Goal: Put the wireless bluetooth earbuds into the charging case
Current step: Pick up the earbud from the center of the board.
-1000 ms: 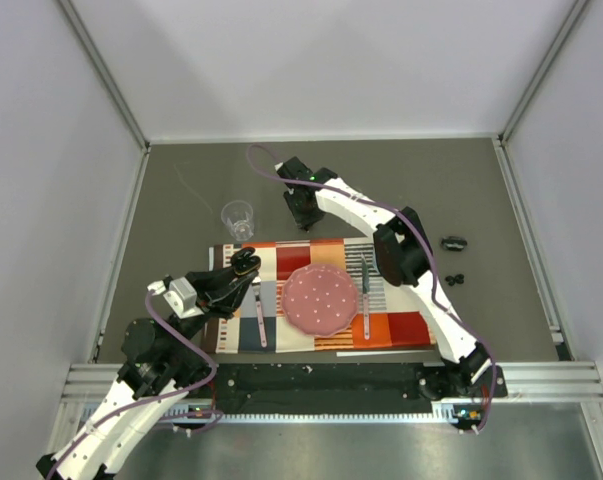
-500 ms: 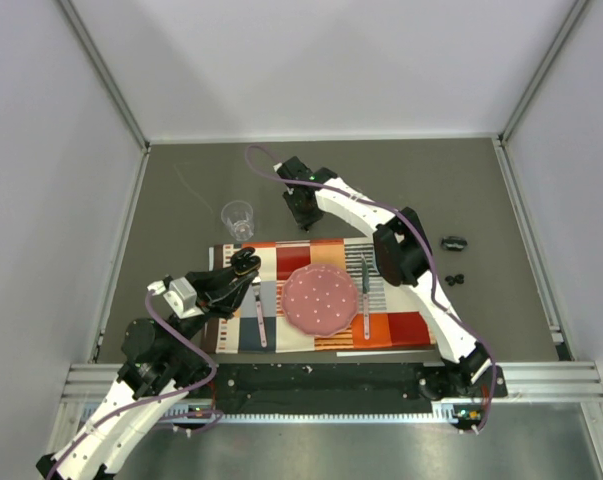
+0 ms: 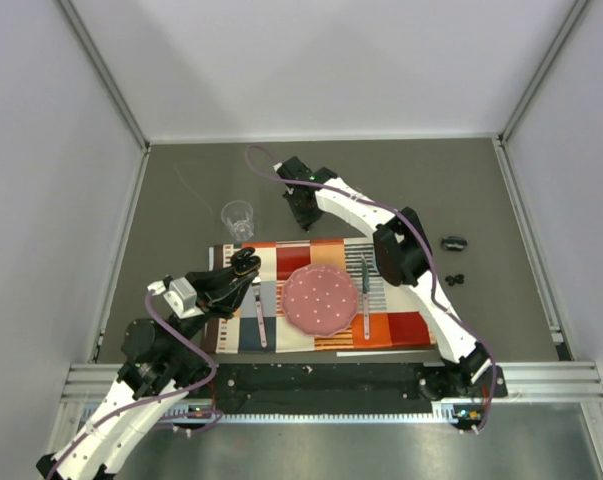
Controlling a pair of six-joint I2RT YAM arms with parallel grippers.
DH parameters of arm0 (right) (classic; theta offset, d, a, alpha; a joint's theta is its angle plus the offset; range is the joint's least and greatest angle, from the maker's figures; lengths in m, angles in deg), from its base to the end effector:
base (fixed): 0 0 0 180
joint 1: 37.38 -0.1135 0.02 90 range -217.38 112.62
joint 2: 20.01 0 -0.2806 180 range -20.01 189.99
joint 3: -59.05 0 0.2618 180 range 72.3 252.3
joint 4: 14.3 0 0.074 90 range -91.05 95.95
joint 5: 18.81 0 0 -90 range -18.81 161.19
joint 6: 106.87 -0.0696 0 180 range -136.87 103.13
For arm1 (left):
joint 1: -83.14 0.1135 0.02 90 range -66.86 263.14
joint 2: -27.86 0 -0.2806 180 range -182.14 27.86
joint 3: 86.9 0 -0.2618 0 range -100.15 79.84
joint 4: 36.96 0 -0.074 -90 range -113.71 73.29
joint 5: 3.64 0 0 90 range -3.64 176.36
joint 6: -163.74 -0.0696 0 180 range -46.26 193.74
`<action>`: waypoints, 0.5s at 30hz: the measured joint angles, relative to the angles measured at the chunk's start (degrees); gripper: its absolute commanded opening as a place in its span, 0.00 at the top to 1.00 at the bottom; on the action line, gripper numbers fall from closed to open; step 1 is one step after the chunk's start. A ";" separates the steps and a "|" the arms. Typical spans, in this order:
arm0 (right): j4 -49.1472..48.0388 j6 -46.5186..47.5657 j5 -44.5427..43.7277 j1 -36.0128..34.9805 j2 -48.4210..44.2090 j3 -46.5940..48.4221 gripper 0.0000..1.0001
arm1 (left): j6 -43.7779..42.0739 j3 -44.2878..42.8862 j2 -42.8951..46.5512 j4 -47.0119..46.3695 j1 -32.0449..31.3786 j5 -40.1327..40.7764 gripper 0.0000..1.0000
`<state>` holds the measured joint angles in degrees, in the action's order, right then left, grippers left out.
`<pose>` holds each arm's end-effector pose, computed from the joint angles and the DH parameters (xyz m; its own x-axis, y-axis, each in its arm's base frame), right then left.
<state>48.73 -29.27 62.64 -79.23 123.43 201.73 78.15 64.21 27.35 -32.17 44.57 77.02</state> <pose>0.4317 0.3728 0.1490 -0.7839 -0.4170 -0.4600 -0.4531 0.8908 -0.0354 0.0715 -0.0715 0.2975 0.2557 -0.3010 -0.9187 0.7534 0.6576 -0.0057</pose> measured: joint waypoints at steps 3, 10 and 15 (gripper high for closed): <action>-0.02 -0.04 -0.02 0.00 -0.13 -0.04 0.95 | 0.02 0.00 0.00 -0.02 0.00 0.00 1.00; -1.38 -1.40 -0.15 0.00 -4.98 -6.62 1.00 | 0.17 0.00 0.00 -0.04 0.00 0.04 1.00; -5.86 -3.54 -0.33 0.00 -14.97 -15.15 1.00 | 0.20 0.00 0.00 -0.07 0.00 0.37 1.00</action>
<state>42.87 -32.81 62.31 -79.23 108.46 186.58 78.34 64.21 27.35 -32.24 44.57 77.39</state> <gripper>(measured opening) 0.201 0.334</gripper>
